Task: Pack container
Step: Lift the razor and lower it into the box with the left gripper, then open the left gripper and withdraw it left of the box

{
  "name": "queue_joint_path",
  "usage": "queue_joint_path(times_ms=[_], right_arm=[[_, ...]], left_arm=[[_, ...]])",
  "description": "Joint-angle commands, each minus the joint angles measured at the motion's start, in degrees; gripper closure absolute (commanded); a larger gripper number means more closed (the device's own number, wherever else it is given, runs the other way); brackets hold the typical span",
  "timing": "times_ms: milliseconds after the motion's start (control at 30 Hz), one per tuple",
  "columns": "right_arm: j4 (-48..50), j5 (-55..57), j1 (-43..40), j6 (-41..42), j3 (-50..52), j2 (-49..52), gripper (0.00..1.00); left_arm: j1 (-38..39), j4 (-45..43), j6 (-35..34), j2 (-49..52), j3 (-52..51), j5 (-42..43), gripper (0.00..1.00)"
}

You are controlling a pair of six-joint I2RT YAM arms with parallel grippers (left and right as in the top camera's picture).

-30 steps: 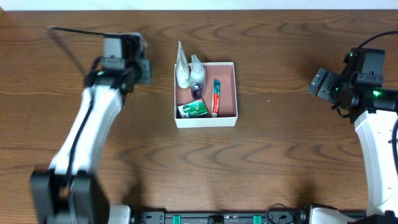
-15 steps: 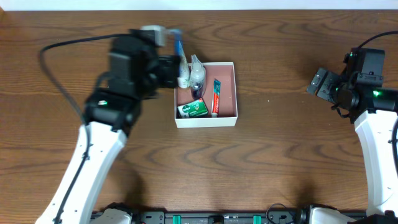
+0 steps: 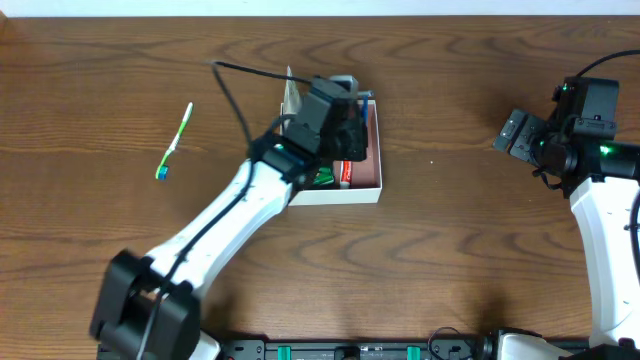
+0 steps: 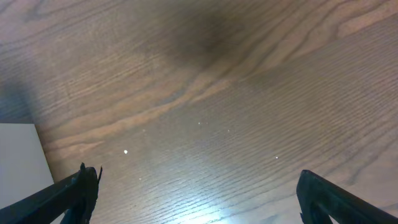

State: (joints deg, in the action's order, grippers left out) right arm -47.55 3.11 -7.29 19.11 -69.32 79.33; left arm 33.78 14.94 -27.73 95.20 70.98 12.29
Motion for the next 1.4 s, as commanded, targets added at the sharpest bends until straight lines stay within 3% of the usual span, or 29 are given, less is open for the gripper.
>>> queue_joint_path(times_ms=[0, 333, 767, 867, 1067, 1367], right_arm=[[0.0, 0.1, -0.2, 0.6, -0.3, -0.1, 0.01], [0.0, 0.1, -0.2, 0.6, -0.3, -0.1, 0.01], [0.0, 0.1, -0.2, 0.6, -0.3, -0.1, 0.01], [0.0, 0.1, -0.2, 0.6, -0.3, -0.1, 0.01], [0.0, 0.1, -0.2, 0.6, -0.3, -0.1, 0.01], [0.0, 0.1, -0.2, 0.6, -0.3, -0.1, 0.01]], left_arm=[[0.2, -0.6, -1.8, 2.8, 0.5, -1.7, 0.94], [0.7, -0.9, -2.0, 8.9, 0.5, -1.7, 0.94], [0.8, -1.1, -2.0, 9.4, 0.5, -1.6, 0.93], [1.2, -1.5, -2.0, 9.4, 0.5, -1.6, 0.89], [2.8, -4.1, -1.9, 9.4, 0.5, -1.7, 0.68], [2.5, -5.0, -1.5, 9.4, 0.5, -1.7, 0.66]])
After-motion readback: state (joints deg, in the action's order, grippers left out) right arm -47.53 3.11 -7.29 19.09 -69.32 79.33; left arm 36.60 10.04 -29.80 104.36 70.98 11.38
